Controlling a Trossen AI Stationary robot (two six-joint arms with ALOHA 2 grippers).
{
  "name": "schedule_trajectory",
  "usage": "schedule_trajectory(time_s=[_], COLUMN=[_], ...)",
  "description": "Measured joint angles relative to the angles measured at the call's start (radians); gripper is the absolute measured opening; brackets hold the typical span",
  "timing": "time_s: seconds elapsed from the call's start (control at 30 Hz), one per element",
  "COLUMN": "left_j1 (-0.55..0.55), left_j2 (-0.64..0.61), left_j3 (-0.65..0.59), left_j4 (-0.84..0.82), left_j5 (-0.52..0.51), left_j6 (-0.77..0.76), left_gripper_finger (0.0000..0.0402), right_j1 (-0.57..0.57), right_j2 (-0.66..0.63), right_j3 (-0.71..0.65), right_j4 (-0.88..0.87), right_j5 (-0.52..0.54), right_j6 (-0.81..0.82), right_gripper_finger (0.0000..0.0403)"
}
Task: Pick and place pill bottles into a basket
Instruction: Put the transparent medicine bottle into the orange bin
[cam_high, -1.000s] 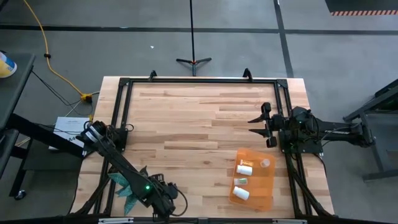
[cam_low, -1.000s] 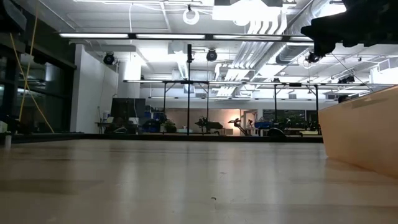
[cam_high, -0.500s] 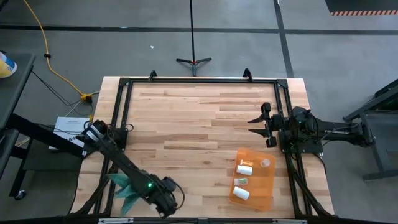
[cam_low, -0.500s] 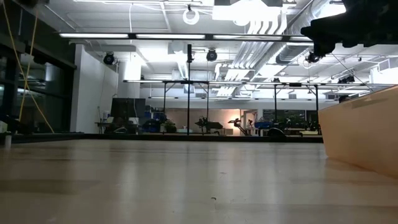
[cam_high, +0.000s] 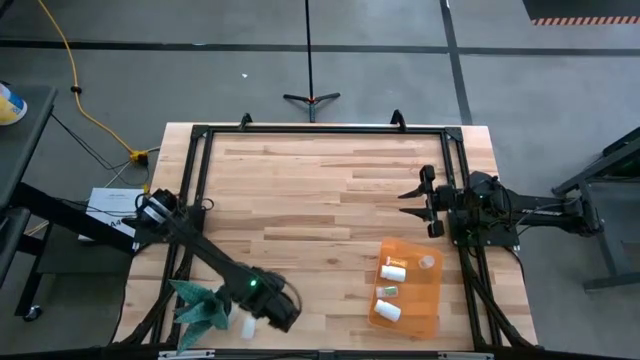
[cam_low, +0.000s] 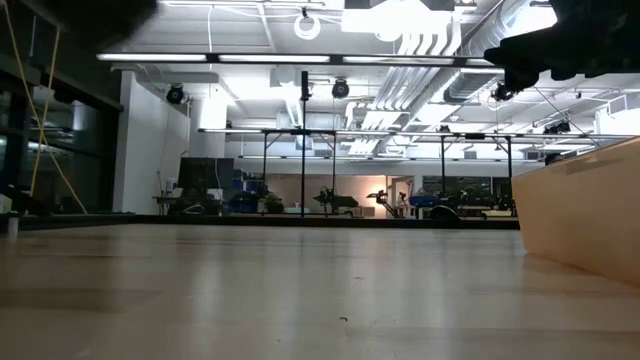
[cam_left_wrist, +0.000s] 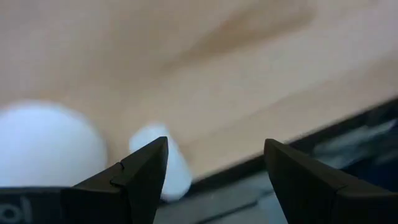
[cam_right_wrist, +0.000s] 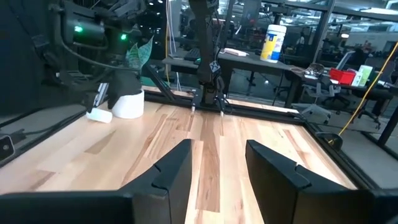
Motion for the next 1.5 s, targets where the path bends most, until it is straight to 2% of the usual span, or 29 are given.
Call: schedule_trajectory(time_s=[0.13, 0.23, 0.33, 0.57, 0.7, 0.83, 1.03, 1.33, 1.5], left_j1=[0.061, 0.088, 0.087, 0.078, 0.063, 0.028, -0.027, -0.073, -0.073], left_j2=[0.000, 0.000, 0.031, 0.226, 0.303, 0.315, 0.315, 0.317, 0.317], left_j3=[0.000, 0.006, 0.065, 0.326, 0.391, 0.393, 0.396, 0.338, 0.290], left_j4=[0.028, 0.062, 0.030, -0.219, -0.273, -0.274, -0.365, -0.359, -0.297], left_j5=[-0.076, -0.080, -0.069, 0.052, 0.151, 0.217, 0.222, 0.233, 0.231], left_j6=[0.079, 0.109, 0.108, 0.067, 0.020, -0.073, -0.207, -0.263, -0.260], left_gripper_finger=[0.0298, 0.0298, 0.0296, 0.0264, 0.0250, 0.0246, 0.0246, 0.0246, 0.0246], right_j1=[0.000, 0.000, 0.000, 0.000, 0.000, 0.000, 0.000, 0.000, 0.000], right_j2=[0.000, 0.000, 0.000, 0.000, 0.000, 0.000, 0.000, 0.000, 0.000], right_j3=[0.000, 0.000, 0.000, 0.000, 0.000, 0.000, 0.000, 0.000, 0.000], right_j4=[-0.001, -0.002, -0.013, -0.038, -0.060, -0.079, -0.076, -0.076, -0.076], right_j5=[0.000, 0.000, 0.000, 0.000, 0.000, 0.000, -0.001, -0.003, -0.003], right_j6=[-0.032, -0.033, -0.033, -0.033, -0.033, -0.028, -0.026, -0.009, -0.003], right_gripper_finger=[0.0143, 0.0142, 0.0143, 0.0142, 0.0141, 0.0142, 0.0141, 0.0142, 0.0142])
